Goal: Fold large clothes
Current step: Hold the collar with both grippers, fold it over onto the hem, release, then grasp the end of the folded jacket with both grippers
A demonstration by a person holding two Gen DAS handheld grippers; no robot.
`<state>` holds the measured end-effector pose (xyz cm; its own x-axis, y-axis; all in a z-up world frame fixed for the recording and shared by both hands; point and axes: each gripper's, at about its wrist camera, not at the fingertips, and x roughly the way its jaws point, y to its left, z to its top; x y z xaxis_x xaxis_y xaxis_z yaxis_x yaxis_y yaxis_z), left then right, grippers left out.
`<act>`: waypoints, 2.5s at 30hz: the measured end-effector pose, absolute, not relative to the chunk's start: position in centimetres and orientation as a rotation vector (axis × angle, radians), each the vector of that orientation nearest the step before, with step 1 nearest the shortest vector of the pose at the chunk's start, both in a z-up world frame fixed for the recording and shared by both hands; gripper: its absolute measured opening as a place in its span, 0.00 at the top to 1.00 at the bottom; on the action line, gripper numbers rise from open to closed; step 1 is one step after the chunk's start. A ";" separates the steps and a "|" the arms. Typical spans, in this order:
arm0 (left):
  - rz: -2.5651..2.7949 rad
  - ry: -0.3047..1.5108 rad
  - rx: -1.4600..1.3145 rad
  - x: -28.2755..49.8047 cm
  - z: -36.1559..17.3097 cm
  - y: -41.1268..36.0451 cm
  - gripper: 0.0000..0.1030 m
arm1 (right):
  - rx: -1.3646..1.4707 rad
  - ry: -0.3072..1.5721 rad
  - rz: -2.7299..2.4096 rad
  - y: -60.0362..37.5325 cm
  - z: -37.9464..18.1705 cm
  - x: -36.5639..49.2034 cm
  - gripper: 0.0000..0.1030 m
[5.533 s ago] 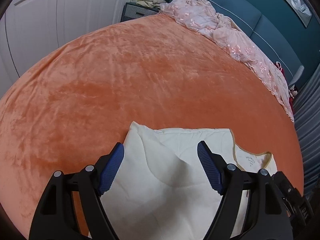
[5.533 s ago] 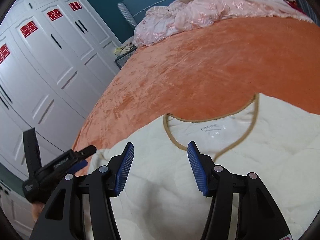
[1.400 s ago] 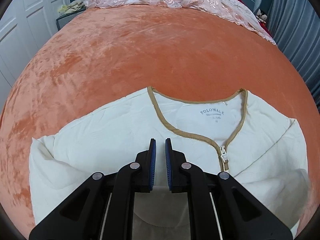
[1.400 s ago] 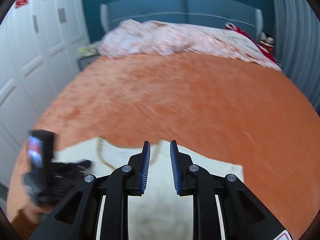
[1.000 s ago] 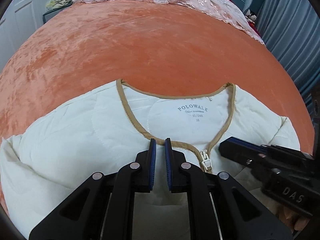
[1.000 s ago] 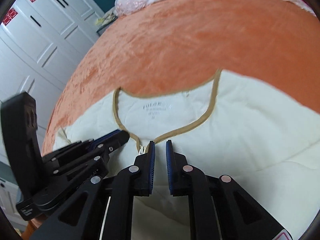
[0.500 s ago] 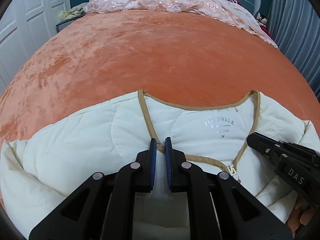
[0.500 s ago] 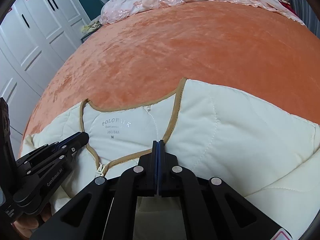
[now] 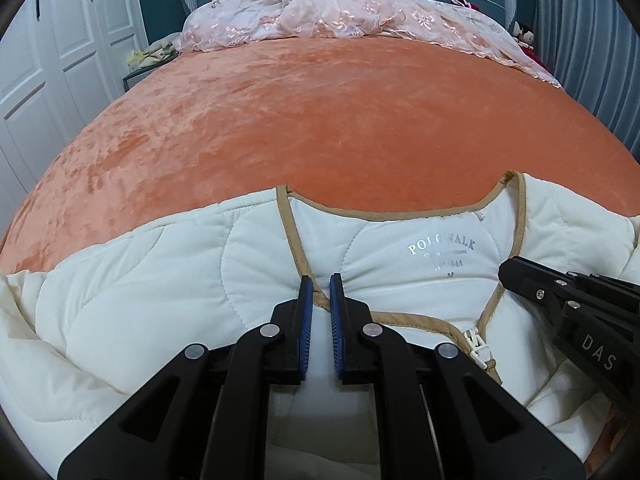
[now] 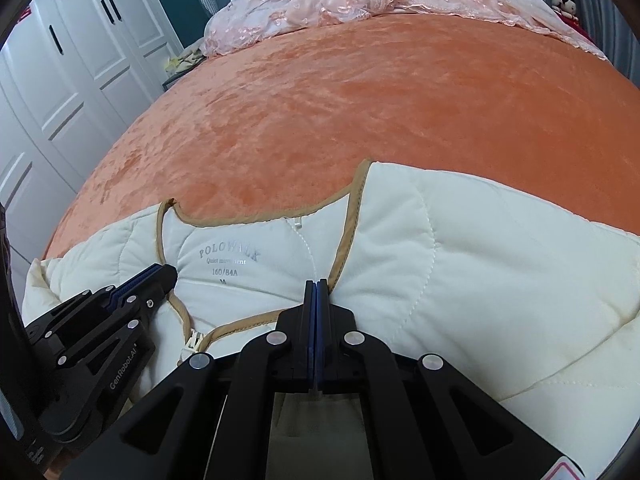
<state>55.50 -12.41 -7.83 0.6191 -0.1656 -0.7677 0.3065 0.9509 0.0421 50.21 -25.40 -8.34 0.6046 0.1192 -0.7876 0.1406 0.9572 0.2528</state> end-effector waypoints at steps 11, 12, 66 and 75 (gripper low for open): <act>-0.237 0.835 0.225 55.3 -8.1 -13.3 0.91 | 0.258 0.895 -0.045 -24.7 -8.4 50.3 1.00; -0.232 0.833 0.232 55.2 -8.1 -13.4 0.91 | 0.252 0.891 -0.050 -24.6 -8.4 50.3 1.00; -0.193 1.099 -0.321 14.7 1.9 12.6 0.88 | 0.794 0.855 -0.160 -31.8 -0.3 -1.6 0.92; -0.287 1.134 -0.147 6.0 5.6 14.0 0.90 | 0.513 0.976 -0.070 -28.7 4.3 -9.8 0.93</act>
<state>6.03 13.97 5.62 0.3913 -0.2988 -0.8704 0.1505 0.9539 -0.2598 -9.82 -28.70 4.26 0.5680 0.1693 -0.8054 0.2822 0.8792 0.3838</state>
